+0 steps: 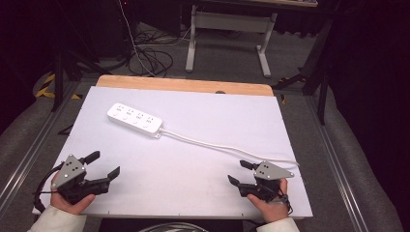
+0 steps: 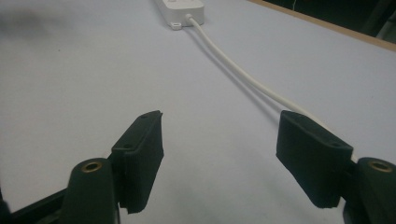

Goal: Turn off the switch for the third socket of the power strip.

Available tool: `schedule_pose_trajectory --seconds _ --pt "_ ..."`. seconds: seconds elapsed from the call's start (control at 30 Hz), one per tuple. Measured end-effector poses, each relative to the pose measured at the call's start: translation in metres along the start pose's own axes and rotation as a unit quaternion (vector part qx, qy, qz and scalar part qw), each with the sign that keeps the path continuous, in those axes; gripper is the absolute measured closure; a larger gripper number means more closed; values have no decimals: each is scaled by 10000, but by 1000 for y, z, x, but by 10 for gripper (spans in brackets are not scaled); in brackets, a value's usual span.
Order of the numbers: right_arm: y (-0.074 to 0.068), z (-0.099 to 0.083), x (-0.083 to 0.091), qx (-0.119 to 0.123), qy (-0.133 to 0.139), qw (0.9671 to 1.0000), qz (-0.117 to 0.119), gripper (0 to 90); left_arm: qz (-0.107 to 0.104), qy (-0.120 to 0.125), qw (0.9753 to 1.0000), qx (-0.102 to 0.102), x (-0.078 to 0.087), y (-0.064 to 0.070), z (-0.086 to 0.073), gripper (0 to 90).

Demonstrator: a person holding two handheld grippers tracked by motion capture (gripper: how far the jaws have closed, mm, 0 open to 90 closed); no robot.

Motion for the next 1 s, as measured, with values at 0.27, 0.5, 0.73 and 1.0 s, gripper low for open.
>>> schedule_pose_trajectory --seconds 0.27,0.5,0.73,1.0 --pt "-1 1 1 71 27 10000 12 326 -49 27 9999 113 0 0 1 139" --pt "-1 1 1 143 -16 9998 145 355 38 -50 9998 -186 0 1 0 157" --pt "0 1 1 165 -41 9998 94 354 11 -34 10000 -9 1 -1 0 156" --pt "-1 0 -1 143 -81 9998 116 355 49 -247 9997 -52 2 -1 6 180"
Point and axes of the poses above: each handheld gripper's, and its own axes: x roughly backward along the jaws, z roughly out of its top, y roughly to its right, the point moved 6 cm from there along -x, roughly forward along the jaws, and after that the axes turned 10 degrees about -x, right-handed, at the moved point
